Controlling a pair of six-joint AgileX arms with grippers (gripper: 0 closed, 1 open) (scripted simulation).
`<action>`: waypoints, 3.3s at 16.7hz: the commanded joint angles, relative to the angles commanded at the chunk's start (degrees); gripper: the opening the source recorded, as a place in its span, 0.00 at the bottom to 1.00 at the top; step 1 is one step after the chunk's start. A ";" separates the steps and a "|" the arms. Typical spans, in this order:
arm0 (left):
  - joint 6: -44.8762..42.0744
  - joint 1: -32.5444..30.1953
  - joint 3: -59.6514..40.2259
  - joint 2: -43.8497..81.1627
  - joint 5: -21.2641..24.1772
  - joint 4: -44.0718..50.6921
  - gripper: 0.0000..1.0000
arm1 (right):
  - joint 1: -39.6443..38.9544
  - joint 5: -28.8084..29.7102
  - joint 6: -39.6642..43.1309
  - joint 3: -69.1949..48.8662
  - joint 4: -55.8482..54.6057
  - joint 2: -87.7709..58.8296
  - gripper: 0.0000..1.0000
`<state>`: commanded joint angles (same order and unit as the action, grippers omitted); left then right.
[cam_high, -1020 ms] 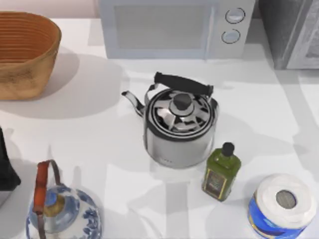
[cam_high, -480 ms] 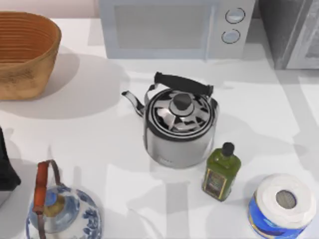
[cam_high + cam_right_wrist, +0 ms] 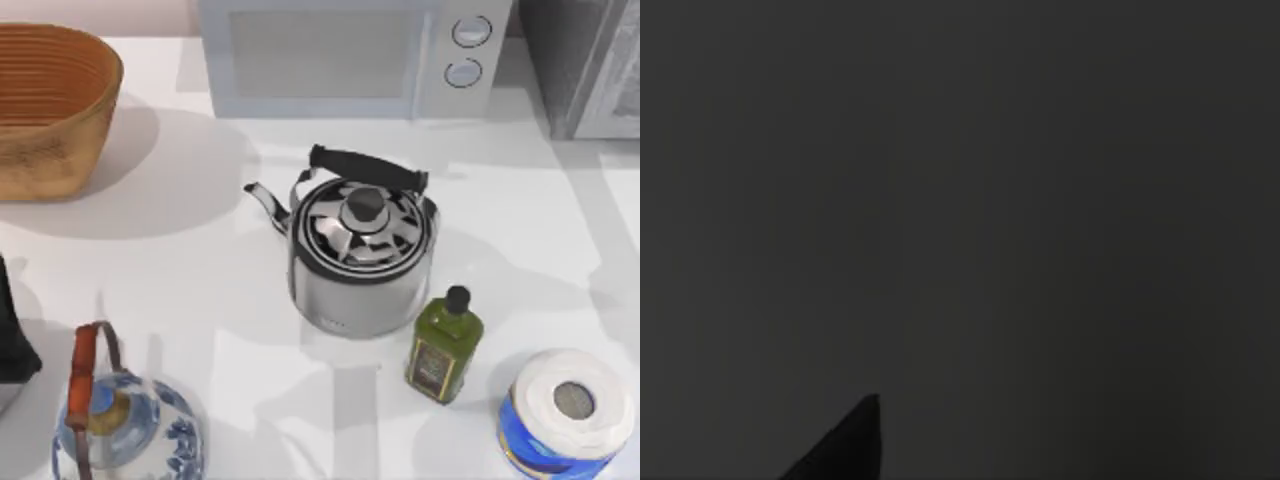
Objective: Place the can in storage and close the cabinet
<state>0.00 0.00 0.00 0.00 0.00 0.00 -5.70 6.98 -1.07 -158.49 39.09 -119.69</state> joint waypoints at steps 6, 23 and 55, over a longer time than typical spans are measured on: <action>0.00 0.00 0.00 0.00 0.00 0.00 1.00 | -0.58 1.80 0.36 12.07 -1.51 9.76 1.00; 0.00 0.00 0.00 0.00 0.00 0.00 1.00 | 3.03 -0.21 -0.10 127.77 -29.73 95.85 1.00; 0.00 0.00 0.00 0.00 0.00 0.00 1.00 | 48.78 -49.80 -0.16 140.39 -95.38 48.17 1.00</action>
<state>0.00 0.00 0.00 0.00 0.00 0.00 43.08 -42.82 -1.22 -18.10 -56.29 -71.52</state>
